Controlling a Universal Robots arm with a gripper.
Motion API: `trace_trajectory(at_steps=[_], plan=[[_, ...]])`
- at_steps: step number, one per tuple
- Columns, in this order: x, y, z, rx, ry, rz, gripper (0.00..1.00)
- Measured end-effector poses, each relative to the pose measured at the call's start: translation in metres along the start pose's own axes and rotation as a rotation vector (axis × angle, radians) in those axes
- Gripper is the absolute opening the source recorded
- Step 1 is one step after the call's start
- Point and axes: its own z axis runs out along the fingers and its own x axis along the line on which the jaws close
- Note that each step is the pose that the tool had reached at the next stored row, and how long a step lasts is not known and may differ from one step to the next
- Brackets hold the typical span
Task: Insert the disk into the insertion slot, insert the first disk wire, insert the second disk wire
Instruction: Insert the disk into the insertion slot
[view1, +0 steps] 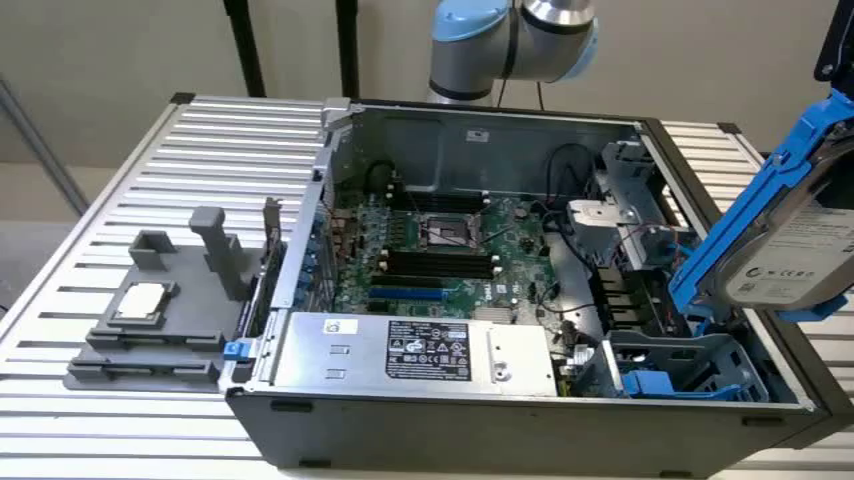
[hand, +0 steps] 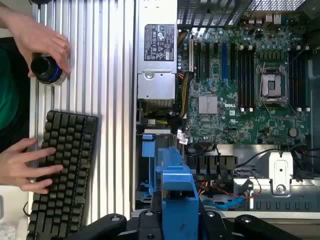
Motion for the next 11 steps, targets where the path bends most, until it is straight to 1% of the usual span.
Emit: trace_trajectory(at_steps=[11], plan=[[0.0,0.0,0.0,0.0,0.0,0.0,0.32]])
